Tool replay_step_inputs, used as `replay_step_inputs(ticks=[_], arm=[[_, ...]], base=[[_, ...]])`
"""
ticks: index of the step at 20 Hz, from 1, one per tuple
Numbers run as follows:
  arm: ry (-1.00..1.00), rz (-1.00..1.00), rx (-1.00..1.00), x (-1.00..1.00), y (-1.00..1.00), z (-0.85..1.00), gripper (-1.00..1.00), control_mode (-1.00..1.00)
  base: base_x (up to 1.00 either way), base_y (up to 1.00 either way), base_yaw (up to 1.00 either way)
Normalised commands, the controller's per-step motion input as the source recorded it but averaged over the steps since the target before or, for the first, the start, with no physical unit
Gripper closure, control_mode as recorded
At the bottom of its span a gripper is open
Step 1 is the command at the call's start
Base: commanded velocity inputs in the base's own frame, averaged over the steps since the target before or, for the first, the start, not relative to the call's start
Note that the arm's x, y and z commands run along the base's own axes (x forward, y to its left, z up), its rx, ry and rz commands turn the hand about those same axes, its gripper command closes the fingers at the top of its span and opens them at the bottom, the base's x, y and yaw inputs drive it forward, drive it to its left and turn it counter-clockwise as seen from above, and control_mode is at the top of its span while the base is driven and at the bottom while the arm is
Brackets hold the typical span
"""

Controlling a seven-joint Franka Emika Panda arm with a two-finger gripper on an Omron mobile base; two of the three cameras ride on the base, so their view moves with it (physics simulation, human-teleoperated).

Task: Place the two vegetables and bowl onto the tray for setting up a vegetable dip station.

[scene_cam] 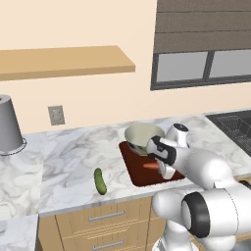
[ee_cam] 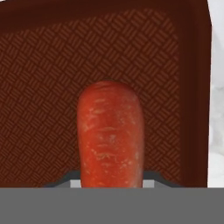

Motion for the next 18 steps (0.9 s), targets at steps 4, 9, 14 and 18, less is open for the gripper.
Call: replay_step_inputs(ticks=[4,9,14,18], arm=[[0.00,0.00,0.00,0.00,0.00,-0.13,1.00,-1.00],[0.00,0.00,0.00,0.00,0.00,-0.13,1.00,-1.00],[0.00,0.00,0.00,0.00,0.00,-0.13,1.00,-1.00],[0.00,0.00,0.00,0.00,0.00,-0.12,1.00,-1.00]], base=[[0.00,0.00,0.00],[0.00,0.00,0.00],[0.00,0.00,0.00],[0.00,0.00,0.00]])
